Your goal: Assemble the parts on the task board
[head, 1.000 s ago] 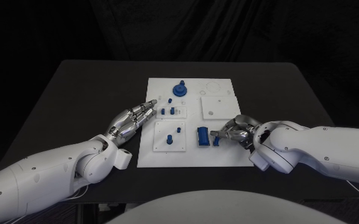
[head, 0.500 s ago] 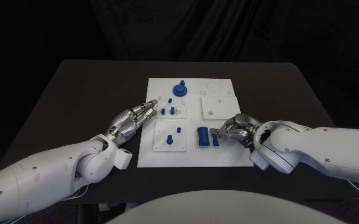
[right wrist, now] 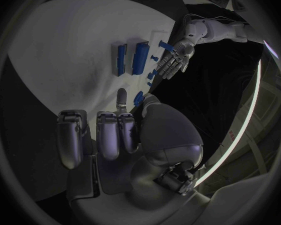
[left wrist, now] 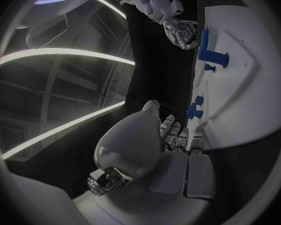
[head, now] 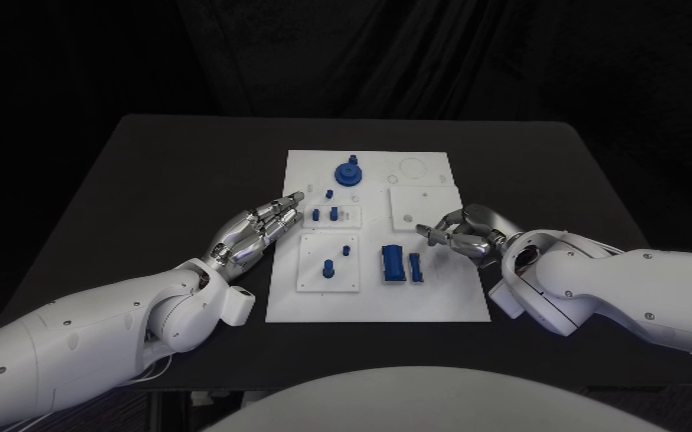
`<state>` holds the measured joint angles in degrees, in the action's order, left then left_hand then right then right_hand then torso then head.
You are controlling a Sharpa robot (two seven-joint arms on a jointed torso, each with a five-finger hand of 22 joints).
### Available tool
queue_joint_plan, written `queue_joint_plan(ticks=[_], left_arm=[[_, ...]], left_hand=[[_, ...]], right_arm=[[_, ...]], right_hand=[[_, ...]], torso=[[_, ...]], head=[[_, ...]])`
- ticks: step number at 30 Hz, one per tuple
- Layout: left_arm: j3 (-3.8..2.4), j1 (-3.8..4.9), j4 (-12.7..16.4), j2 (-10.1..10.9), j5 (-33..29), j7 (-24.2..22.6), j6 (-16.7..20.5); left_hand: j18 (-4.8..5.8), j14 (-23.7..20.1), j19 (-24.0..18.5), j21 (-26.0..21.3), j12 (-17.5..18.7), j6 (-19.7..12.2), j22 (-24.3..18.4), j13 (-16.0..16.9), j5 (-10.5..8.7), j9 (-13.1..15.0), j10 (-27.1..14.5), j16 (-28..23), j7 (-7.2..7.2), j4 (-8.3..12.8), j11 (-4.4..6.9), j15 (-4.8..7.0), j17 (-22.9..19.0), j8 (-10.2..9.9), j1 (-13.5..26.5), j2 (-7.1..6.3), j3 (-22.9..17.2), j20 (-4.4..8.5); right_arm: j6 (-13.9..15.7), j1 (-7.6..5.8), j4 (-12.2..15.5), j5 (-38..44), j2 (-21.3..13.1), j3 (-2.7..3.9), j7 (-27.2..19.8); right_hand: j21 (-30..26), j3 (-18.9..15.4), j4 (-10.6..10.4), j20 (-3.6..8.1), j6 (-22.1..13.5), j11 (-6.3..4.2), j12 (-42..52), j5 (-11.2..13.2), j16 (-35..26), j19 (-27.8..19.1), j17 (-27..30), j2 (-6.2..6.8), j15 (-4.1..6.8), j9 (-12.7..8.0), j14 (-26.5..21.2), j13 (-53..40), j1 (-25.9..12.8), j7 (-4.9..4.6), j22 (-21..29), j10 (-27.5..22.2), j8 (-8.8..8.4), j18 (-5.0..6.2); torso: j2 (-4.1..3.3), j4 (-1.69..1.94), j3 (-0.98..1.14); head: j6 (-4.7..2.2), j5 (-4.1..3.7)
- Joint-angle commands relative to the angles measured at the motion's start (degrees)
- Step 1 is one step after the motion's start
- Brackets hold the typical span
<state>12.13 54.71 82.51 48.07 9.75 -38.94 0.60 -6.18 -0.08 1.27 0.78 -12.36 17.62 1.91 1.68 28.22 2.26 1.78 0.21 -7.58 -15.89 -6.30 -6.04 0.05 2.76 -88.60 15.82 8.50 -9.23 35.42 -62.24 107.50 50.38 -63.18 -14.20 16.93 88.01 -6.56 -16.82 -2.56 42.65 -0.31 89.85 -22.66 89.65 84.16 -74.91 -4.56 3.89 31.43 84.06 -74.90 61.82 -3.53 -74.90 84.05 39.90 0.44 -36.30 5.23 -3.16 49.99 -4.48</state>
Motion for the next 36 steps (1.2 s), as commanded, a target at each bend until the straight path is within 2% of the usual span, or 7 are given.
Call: queue_joint_plan(ticks=[1, 5, 8, 16, 23, 29, 36], left_arm=[[-0.05, -0.09, 0.43, 0.19, -0.18, -2.95, 0.32], [-0.06, -0.08, 1.46, 1.12, -0.18, -3.58, 1.65], [-0.06, -0.07, 2.55, 1.98, -0.18, -3.90, 2.66], [-0.07, 1.09, 5.91, 4.34, -0.18, -5.87, 5.74], [-0.07, 2.15, 6.33, 4.04, -0.18, -7.65, 7.06], [-0.06, 2.33, 6.03, 3.50, -0.18, -8.17, 7.28], [-0.06, 2.37, 5.65, 3.07, -0.18, -8.53, 7.55]], left_hand=[[-1.07, 0.08, 0.13, 0.21, -0.42, 0.47, 0.05, 0.09, 0.24, 0.07, 0.08, -0.21, 0.03, 0.16, -0.31, -0.32, -0.05, 0.38, -0.71, -0.02, -0.41, -0.31], [-1.06, 0.08, 0.11, 0.19, -0.79, 0.75, -0.02, 0.13, 2.27, 0.10, 0.21, -0.21, 0.18, 0.43, -0.13, -0.08, -0.05, 0.51, -1.19, -0.38, -0.77, -0.07], [-1.06, 0.08, 0.10, 0.18, -1.07, 0.98, -0.05, 0.17, 2.73, 0.12, 0.30, -0.21, 0.18, 0.49, -0.11, -0.01, -0.05, 0.58, -1.31, -0.54, -0.84, 0.00], [-1.15, 0.08, 0.04, 0.14, -1.96, 1.29, -0.13, 0.28, 3.23, 0.14, 0.71, -0.21, 0.56, 0.21, 0.41, 0.87, -0.05, 0.70, -1.27, -1.08, -0.74, 0.77], [-1.48, 0.08, -0.44, -0.17, -0.77, -5.83, -0.70, 0.07, 1.41, -0.73, 0.46, -0.21, 3.52, -0.90, 2.83, 3.29, -0.05, -1.19, 1.70, -0.87, 1.17, 2.83], [-2.00, 0.08, -0.73, -0.37, 1.63, -9.16, -1.07, -0.17, 0.67, -1.05, -0.03, -0.21, 8.21, -0.89, 4.17, 4.12, -0.05, -1.59, 2.86, -0.27, 2.35, 3.07], [-3.08, 0.08, -0.72, -0.34, 3.46, -11.14, -1.07, -0.29, -0.27, -1.26, 0.63, -0.21, 14.07, -0.95, 7.50, 4.87, -0.05, -1.80, 4.38, 0.25, 4.04, 2.72]], right_arm=[[5.79, 0.12, 0.41, 3.21, -1.06, 0.00, -11.27], [7.90, 0.10, 0.58, -2.24, -2.26, 0.00, -21.26], [8.22, 0.04, 0.65, -8.30, -2.86, 0.01, -28.35], [2.87, -1.05, -1.40, -23.49, -1.81, 0.02, -43.41], [-3.49, -1.33, -3.54, -28.43, -0.42, 0.02, -48.15], [-7.10, -1.20, -4.96, -30.28, 0.23, 0.01, -49.51], [-8.94, -0.87, -5.88, -30.82, 0.68, 0.01, -50.33]], right_hand=[[-2.16, -1.09, 0.07, -0.15, 0.62, 0.18, 0.15, -0.02, 0.35, 3.36, -15.09, -1.01, -0.28, -1.83, 5.94, -15.10, 0.09, -0.47, -13.43, 5.95, -1.70, 0.81], [-15.84, -3.42, 0.28, -0.86, 3.81, 0.97, -6.03, 1.76, -7.53, -5.61, -0.43, -2.69, -1.08, -5.20, 0.08, -7.04, -0.48, -0.63, -8.21, -1.73, -4.27, 4.26], [-49.55, -5.00, 0.36, -3.34, 3.89, 3.55, -30.51, 2.53, -33.42, -29.28, 31.60, -4.57, -4.26, -7.97, -24.29, 18.13, 0.96, -2.77, 5.34, -33.04, -6.80, 9.26], [-84.08, -12.45, 0.14, -13.03, -1.80, 11.00, -56.87, 3.81, -67.07, -44.67, 60.39, -8.34, -13.43, -15.87, -48.84, 52.12, 2.88, -7.18, 35.74, -54.05, -15.05, 9.78], [-86.88, -15.69, 0.14, -10.78, -13.46, 5.02, -65.76, 8.27, -85.25, -79.56, 73.22, -8.83, -7.86, -23.21, -77.33, 65.22, 0.55, -2.56, 66.87, -72.90, -24.38, 8.29], [-87.44, -15.97, 0.12, -10.20, -20.59, 3.79, -68.08, 9.14, -88.37, -82.75, 74.27, -8.90, -7.00, -27.32, -81.95, 69.49, 0.17, -0.07, 71.67, -78.89, -29.23, 8.99], [-87.68, -15.47, 0.13, -10.53, -32.99, 3.50, -70.01, 9.92, -89.26, -83.53, 74.58, -8.70, -7.16, -30.03, -82.99, 72.56, -0.36, 8.55, 73.42, -82.29, -37.21, 9.79]], torso=[[-0.01, -0.01, 0.00], [-0.01, 0.04, 0.00], [-0.02, 0.01, 0.00], [0.05, -0.05, 0.00], [1.28, -0.43, 0.11], [2.87, -1.33, 0.32], [3.67, -1.54, 0.68]], head=[[0.01, 0.12], [0.01, -0.03], [0.01, -0.10], [0.01, 0.03], [0.01, 0.57], [0.01, 1.55], [0.01, 1.76]])
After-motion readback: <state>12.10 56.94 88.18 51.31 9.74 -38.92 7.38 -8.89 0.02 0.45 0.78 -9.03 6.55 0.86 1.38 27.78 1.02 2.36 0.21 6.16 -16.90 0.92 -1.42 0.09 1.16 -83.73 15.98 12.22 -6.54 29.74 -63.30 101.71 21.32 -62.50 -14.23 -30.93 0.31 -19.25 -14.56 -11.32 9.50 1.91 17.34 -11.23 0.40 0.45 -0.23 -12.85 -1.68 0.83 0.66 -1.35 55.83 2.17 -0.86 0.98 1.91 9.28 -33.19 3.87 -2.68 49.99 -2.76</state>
